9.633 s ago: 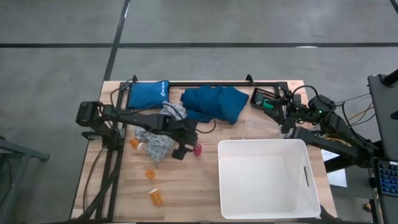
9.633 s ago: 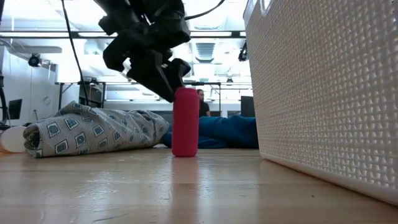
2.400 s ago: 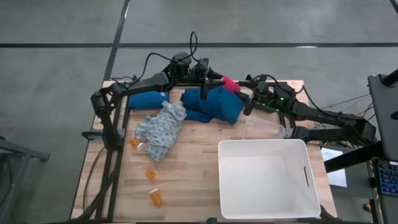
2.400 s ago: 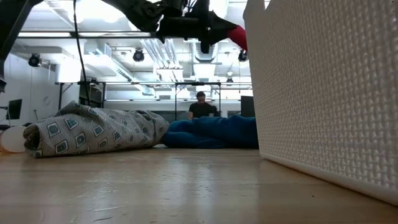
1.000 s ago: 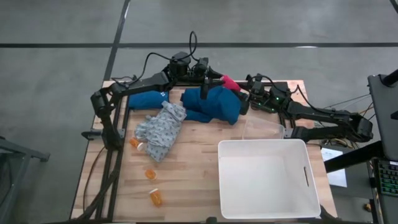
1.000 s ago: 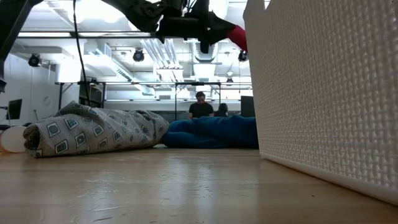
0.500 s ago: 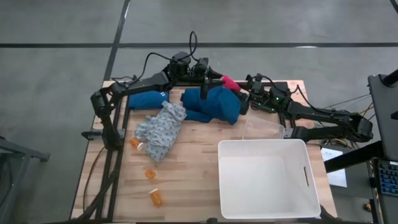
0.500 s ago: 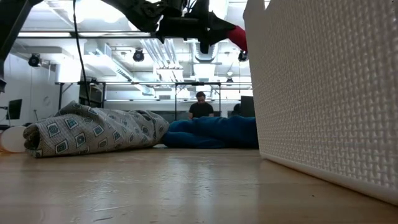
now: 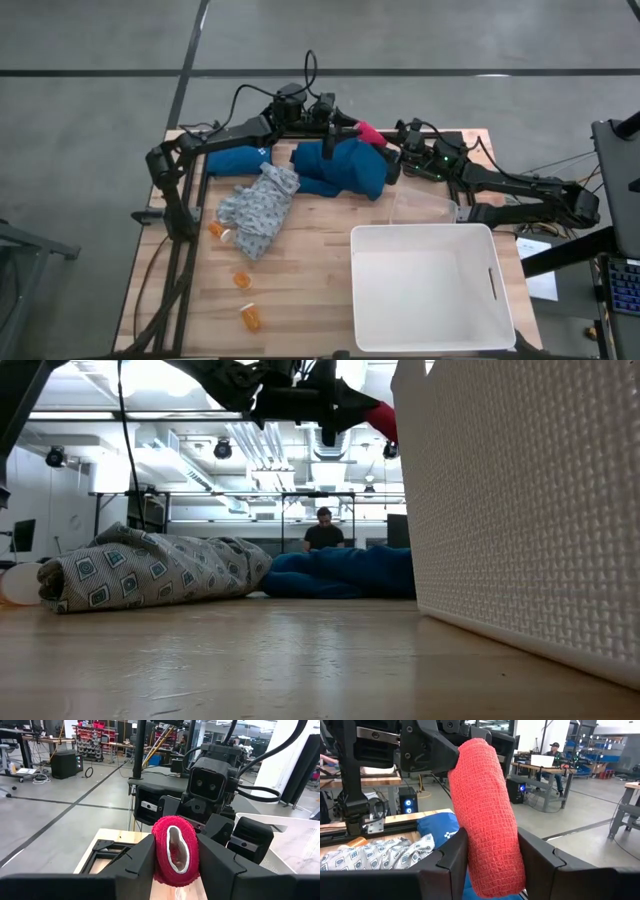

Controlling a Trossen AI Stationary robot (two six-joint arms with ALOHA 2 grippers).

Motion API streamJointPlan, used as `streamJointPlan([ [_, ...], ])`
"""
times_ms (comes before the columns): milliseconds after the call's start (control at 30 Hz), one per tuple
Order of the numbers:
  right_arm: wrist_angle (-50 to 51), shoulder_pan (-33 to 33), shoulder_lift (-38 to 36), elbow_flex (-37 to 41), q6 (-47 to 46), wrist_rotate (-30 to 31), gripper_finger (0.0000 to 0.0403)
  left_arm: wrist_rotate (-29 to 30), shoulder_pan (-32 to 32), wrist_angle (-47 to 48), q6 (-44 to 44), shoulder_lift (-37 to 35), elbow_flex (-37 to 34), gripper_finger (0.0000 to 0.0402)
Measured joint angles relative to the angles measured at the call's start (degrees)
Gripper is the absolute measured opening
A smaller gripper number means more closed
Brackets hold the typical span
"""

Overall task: Pick & place medical supplies in basket/bin
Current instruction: Put the pink bandage into the black bin

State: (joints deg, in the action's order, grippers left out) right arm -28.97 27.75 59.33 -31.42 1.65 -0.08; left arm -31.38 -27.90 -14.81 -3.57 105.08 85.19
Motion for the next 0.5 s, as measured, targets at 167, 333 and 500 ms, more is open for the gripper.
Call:
streamJointPlan([
  [167, -0.03, 0.0, 0.0, 0.0, -0.13, 0.0, 0.0143, 0.0, 0.0, -0.02, -1.21, 0.0, 0.0, 0.0134],
  [333, -0.04, 0.0, 0.0, 0.0, 0.02, 0.02, 0.0142, 0.13, 0.0, -0.08, -1.21, 0.0, 0.0, 0.0134],
  [500, -0.11, 0.0, 0.0, 0.0, 0.04, 0.07, 0.0144, 0.44, 0.01, -0.24, -0.96, 0.0, 0.0, 0.0134],
])
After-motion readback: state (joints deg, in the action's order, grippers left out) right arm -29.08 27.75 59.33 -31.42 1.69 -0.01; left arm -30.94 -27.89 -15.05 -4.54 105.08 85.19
